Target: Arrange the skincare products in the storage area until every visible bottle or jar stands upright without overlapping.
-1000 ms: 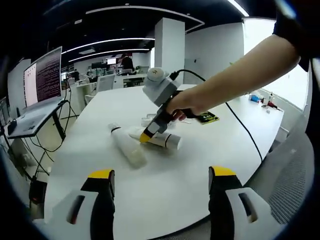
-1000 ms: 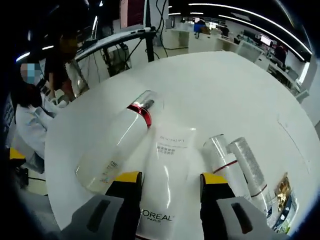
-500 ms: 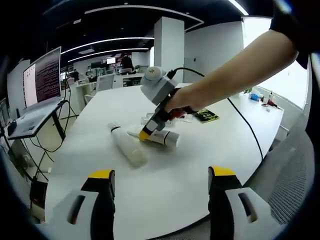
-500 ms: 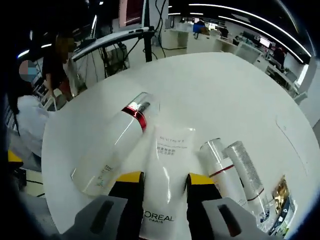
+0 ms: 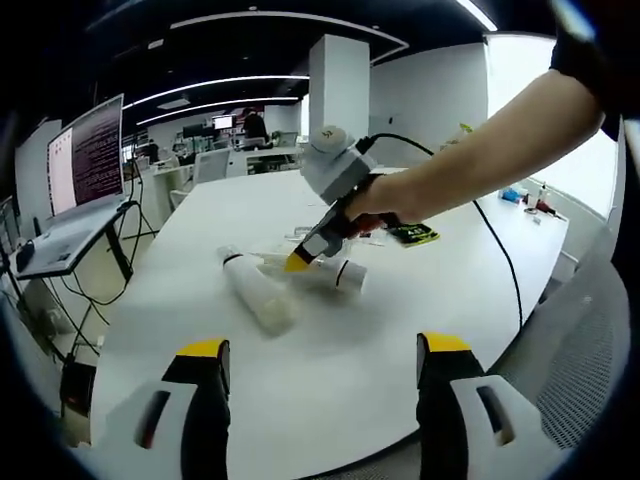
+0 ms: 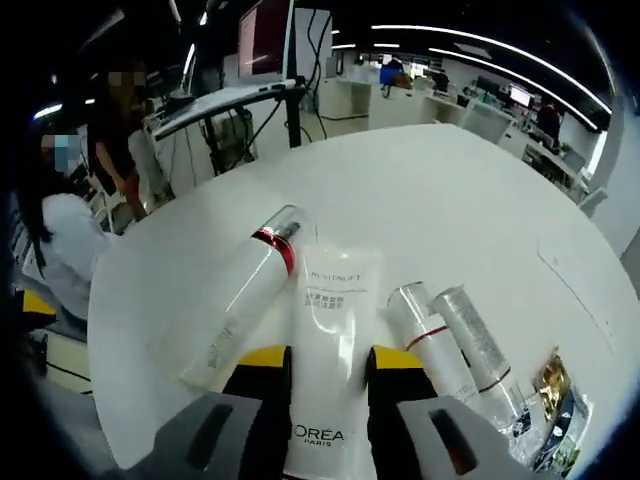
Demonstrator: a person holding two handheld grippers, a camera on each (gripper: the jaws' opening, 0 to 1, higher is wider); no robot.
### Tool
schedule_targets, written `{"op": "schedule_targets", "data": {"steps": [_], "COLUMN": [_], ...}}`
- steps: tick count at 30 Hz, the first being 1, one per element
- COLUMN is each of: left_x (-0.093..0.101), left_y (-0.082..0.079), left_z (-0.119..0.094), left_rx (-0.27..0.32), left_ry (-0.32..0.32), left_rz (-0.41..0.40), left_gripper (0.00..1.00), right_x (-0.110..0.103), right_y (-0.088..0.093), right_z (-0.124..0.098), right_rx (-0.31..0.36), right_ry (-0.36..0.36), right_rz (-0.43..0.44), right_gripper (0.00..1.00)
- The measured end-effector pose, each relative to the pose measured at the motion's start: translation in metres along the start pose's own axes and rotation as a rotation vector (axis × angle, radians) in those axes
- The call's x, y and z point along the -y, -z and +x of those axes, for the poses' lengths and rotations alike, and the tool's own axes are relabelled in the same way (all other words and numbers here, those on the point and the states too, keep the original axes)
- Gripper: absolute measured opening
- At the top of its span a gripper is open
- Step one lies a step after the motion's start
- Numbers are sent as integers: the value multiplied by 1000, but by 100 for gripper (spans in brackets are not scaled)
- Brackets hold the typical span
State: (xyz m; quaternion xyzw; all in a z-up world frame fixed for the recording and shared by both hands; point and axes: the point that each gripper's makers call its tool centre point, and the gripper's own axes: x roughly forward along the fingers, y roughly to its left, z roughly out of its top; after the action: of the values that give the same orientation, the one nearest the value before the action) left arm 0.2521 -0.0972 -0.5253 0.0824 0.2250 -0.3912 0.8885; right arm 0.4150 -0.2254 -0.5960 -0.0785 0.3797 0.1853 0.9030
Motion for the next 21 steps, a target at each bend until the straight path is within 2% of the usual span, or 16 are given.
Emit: {"op": "schedule_targets", "data": {"steps": [4, 10, 11, 15, 17, 19, 20, 21], "left_x": [2, 2, 3, 6, 7, 13, 15, 18], "left_y": [2, 1, 0, -2, -2, -4, -12, -25], "left_z": [1, 1, 0, 0, 0, -3, -6, -10], "left_rx": [-10, -7, -4, 0, -20, -28, 3, 51], "left_ry": [9, 18, 23, 42, 58, 120, 144, 194], "left_rz": [8, 0, -2, -12, -45, -122, -179, -263], "left_gripper": [71, 73, 74, 77, 76, 77, 78, 78], "right_x": [-3, -1, -3, -11, -16, -22, -24, -29], "right_y": [-5, -22, -27, -36, -39, -41, -41, -42], "right_z": [-30, -57, -65, -94, -107, -118, -121, -129], "right_rx": [66, 187, 220, 282, 308, 322, 326, 336], "right_ry": [-2, 17, 10, 10, 6, -3, -4, -7], "right_rz": [-1, 0, -8, -10, -21, -42, -57, -106], "right_gripper": [19, 19, 19, 19, 20, 20, 20, 20]}}
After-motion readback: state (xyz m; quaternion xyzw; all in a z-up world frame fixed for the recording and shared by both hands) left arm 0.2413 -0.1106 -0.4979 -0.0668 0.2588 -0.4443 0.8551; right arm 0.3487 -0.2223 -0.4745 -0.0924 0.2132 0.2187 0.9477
